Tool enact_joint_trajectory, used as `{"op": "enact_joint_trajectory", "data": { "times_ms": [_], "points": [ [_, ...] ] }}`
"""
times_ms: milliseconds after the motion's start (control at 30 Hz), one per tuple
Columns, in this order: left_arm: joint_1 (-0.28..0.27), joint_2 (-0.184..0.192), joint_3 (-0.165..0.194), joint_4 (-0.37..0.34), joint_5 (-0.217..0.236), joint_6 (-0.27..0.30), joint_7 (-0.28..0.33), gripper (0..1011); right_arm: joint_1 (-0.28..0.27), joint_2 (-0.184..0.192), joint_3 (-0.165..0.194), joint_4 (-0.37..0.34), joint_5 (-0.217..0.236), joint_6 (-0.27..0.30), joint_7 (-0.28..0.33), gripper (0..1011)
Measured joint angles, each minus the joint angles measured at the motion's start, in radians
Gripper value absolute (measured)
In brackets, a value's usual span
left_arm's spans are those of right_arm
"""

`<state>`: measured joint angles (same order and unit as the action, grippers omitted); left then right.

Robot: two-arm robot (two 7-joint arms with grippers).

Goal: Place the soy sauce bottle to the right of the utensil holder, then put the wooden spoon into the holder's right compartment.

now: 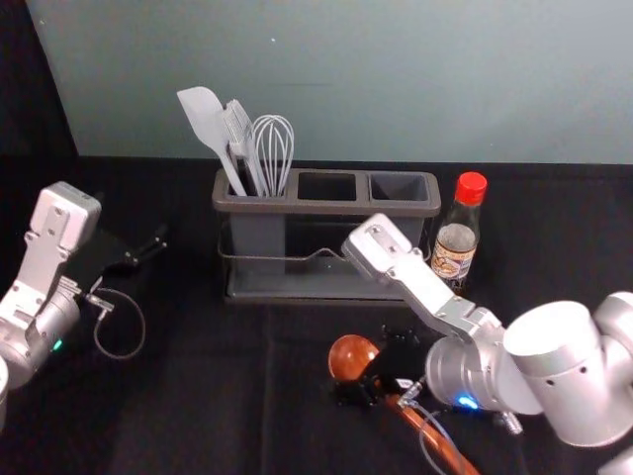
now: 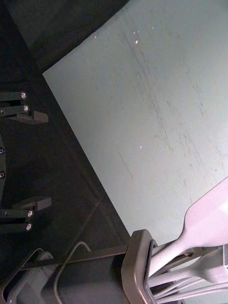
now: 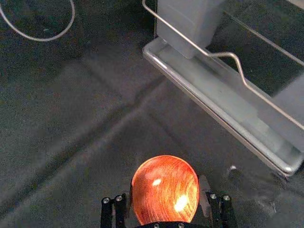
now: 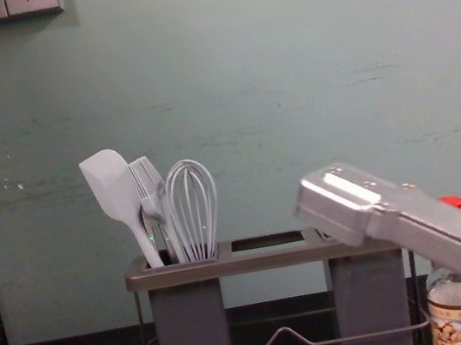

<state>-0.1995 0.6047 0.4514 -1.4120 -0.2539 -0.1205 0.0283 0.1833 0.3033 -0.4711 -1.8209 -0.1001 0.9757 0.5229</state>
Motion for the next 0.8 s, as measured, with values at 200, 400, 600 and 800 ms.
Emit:
{"op": "enact_joint_trajectory", "data": {
  "times_ms": [200,400,600,800],
  "points": [
    [0.0,0.0,0.0,0.0,0.0,0.0,0.0,1005,-0.043,0.036,0.039,-0.043,0.003,-0.003,0.023,838],
    [0.0,0.0,0.0,0.0,0.0,0.0,0.0,1005,-0.097,0.066,0.09,-0.084,0.011,-0.019,0.031,838],
    [0.0,0.0,0.0,0.0,0.0,0.0,0.0,1005,-0.187,0.084,0.172,-0.143,0.042,-0.119,0.014,838],
    [0.0,0.0,0.0,0.0,0.0,0.0,0.0,1005,-0.279,0.082,0.242,-0.201,0.069,-0.263,-0.048,838]
  ]
}}
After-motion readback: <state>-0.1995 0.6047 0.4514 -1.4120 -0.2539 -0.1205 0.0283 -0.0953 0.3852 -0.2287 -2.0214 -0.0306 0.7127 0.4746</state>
